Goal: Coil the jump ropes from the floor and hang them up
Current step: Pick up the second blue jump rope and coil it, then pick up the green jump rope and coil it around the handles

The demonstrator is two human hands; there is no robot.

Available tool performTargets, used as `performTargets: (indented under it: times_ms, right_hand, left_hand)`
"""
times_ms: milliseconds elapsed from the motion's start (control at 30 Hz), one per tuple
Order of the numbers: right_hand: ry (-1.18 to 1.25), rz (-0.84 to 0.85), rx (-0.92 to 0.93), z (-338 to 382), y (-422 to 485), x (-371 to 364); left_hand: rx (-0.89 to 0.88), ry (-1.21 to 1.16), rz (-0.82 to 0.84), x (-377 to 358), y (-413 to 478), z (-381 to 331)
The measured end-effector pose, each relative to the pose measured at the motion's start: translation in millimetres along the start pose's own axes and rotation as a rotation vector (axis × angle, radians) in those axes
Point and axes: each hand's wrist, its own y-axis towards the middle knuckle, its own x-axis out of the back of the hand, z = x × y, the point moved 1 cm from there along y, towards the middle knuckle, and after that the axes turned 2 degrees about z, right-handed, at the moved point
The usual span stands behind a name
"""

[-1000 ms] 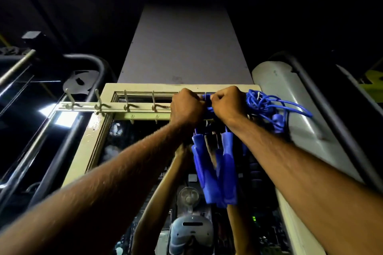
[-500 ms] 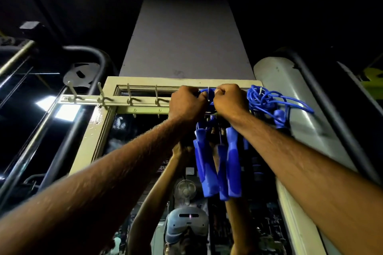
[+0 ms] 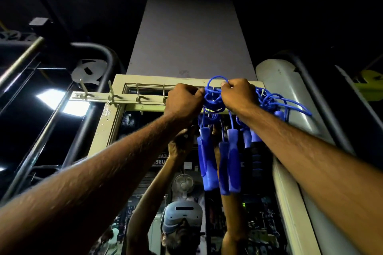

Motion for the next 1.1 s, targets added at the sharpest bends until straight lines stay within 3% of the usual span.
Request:
performTargets:
  times_ms: [400, 600, 867, 1100]
  right_hand:
    - [-0.043, 0.081, -0.025, 15, -37, 27]
    - [0.116, 0.013, -0.073, 3, -79, 49]
    - [0.438, 0.365, -0.365, -14, -255, 103]
    - [0.480, 0.685, -0.693, -45, -480, 179]
  left_hand:
    - [0.134, -0.004, 0.061, 23, -35, 0]
    - [0.206, -0.101, 0.142, 37, -87, 1]
    - [0.584, -0.371, 0.357, 69, -268, 2]
    - [1.032, -0.412, 0.347, 135, -495, -54]
